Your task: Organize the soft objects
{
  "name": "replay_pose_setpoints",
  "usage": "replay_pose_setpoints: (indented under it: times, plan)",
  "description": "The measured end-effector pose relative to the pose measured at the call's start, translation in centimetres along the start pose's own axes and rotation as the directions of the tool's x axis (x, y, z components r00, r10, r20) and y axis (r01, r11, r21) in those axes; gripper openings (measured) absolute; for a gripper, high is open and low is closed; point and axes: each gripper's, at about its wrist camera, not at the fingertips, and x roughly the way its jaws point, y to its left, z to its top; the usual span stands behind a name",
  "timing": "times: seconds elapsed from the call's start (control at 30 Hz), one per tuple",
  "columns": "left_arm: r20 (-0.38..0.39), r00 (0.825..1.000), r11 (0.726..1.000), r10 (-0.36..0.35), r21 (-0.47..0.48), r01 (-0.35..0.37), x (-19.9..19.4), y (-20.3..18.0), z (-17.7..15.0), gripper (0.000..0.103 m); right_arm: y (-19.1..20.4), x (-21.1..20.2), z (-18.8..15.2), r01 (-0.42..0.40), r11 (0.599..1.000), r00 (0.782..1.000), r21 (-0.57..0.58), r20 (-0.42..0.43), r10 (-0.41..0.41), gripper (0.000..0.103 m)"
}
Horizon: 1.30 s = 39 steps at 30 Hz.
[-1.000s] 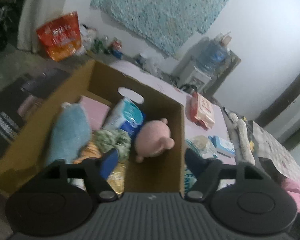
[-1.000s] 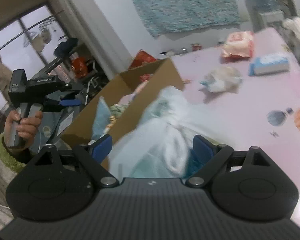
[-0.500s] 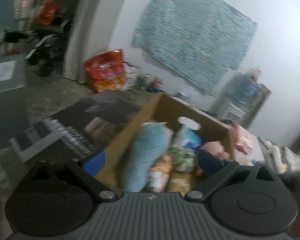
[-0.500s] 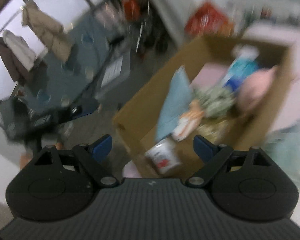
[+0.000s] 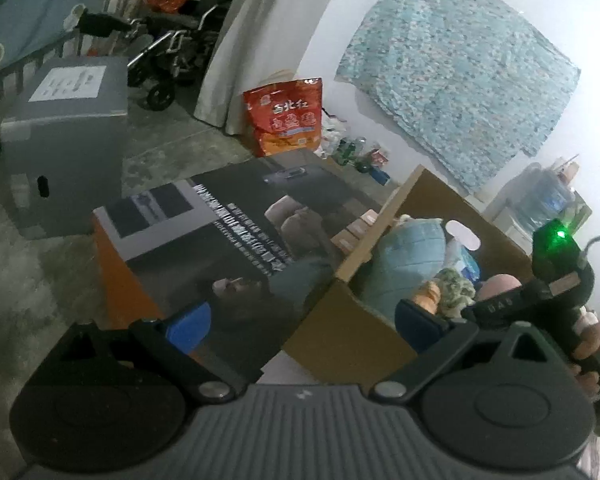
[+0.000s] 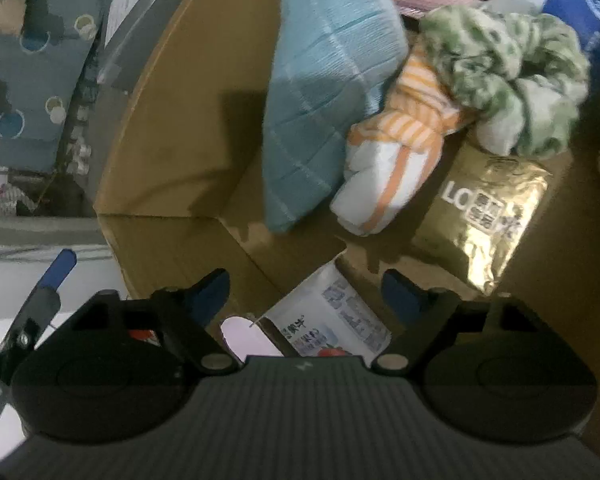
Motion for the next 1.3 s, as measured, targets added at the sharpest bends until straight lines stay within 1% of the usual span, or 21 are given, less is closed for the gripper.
replay_pose_setpoints:
  times: [0.03,0.07,0.1,0.2,0.23,0.27,0.33,0.47,0.63,0.67,0.73,0.8,0.87,0.93,0.97,1.0,1.03,1.07,1.17,1.23,1.3]
  plan:
    - [-0.003,1.0,1.0,0.003,-0.006,-0.003,0.1,0.3,0.0,0.099,0.0,0.2,-0.1,0.002,1.0,1.0,-0.007,-0.002,-0.002,0.071]
    - [-0.007,1.0,1.0,0.006,-0.01,-0.006,0.2,0.5,-0.1,0.099,0.1,0.3,0.0,0.009,1.0,1.0,-0.018,-0.003,-0.009,0.056]
    - [-0.011,1.0,1.0,0.008,-0.014,-0.008,0.4,0.8,-0.2,0.099,0.0,0.7,0.2,0.018,1.0,1.0,-0.026,-0.004,-0.018,0.048]
    - [-0.022,1.0,1.0,0.004,-0.025,-0.004,0.8,1.0,-0.3,0.099,0.3,0.3,-0.6,0.034,0.997,0.999,-0.068,0.037,-0.032,0.035]
    - [-0.023,1.0,1.0,0.001,-0.026,-0.002,0.8,1.0,-0.4,0.099,0.8,0.2,-1.0,0.044,0.995,0.997,-0.09,0.064,-0.038,0.024]
    - [-0.023,1.0,1.0,0.0,-0.026,0.0,0.8,1.0,-0.5,0.099,1.1,-0.4,-1.4,0.056,0.992,0.995,-0.109,0.087,-0.046,0.019]
    - [-0.024,1.0,1.0,-0.001,-0.023,0.0,0.9,0.9,-0.6,0.099,1.2,-1.6,-2.2,0.044,0.991,0.994,-0.127,0.101,-0.031,0.016]
    - [-0.038,0.999,1.0,-0.009,-0.025,0.008,1.5,0.5,-0.9,0.099,0.8,-4.1,-4.7,0.089,0.979,0.989,-0.183,0.134,-0.065,0.012]
    - [-0.051,0.998,1.0,-0.027,-0.008,0.026,2.1,-0.4,-1.1,0.099,-0.5,-6.4,-7.4,0.202,0.956,0.972,-0.211,0.16,-0.171,0.013]
    - [-0.052,0.998,1.0,-0.029,-0.005,0.029,2.2,-0.6,-1.2,0.099,-0.8,-6.6,-7.6,0.236,0.948,0.966,-0.214,0.162,-0.204,0.011]
    - [-0.051,0.998,0.999,-0.034,-0.003,0.034,2.2,-0.8,-1.2,0.099,-0.6,-7.1,-8.0,0.246,0.94,0.962,-0.235,0.18,-0.207,0.015]
    - [-0.049,0.998,0.999,-0.037,-0.001,0.037,2.1,-1.0,-1.2,0.099,-0.3,-7.8,-8.0,0.231,0.942,0.962,-0.242,0.203,-0.183,0.019]
    - [-0.048,0.998,0.999,-0.034,0.002,0.035,2.0,-1.1,-1.3,0.099,-0.2,-8.3,-7.5,0.214,0.943,0.964,-0.254,0.214,-0.161,0.042]
    - [-0.05,0.998,0.999,-0.032,0.001,0.033,1.9,-1.1,-1.3,0.099,0.4,-8.1,-6.9,0.212,0.94,0.964,-0.265,0.214,-0.157,0.055]
    - [-0.052,0.998,1.0,-0.031,0.0,0.031,1.9,-1.1,-1.4,0.099,0.8,-7.5,-6.4,0.209,0.936,0.967,-0.283,0.204,-0.154,0.059]
    - [-0.054,0.998,1.0,-0.029,-0.002,0.029,1.9,-1.0,-1.4,0.099,1.1,-6.9,-6.1,0.21,0.934,0.969,-0.289,0.187,-0.16,0.062]
    - [-0.056,0.998,1.0,-0.027,-0.005,0.027,1.9,-0.9,-1.4,0.099,1.3,-6.4,-5.9,0.214,0.934,0.971,-0.285,0.165,-0.172,0.071]
    - [-0.056,0.998,1.0,-0.026,-0.008,0.026,1.9,-0.8,-1.4,0.099,1.2,-5.8,-5.5,0.216,0.94,0.973,-0.263,0.138,-0.185,0.076]
    - [-0.054,0.998,1.0,-0.028,-0.011,0.027,1.8,-0.7,-1.3,0.099,0.4,-4.0,-4.4,0.203,0.963,0.979,-0.178,0.045,-0.198,0.076]
    - [-0.046,0.999,1.0,-0.03,-0.011,0.029,1.7,-0.7,-1.3,0.099,-0.6,-3.1,-3.5,0.174,0.982,0.983,-0.074,-0.042,-0.178,0.076]
    - [-0.036,0.999,0.999,-0.032,-0.008,0.032,1.5,-0.7,-1.2,0.099,-1.6,-2.3,-2.9,0.16,0.987,0.981,0.024,-0.115,-0.157,0.076]
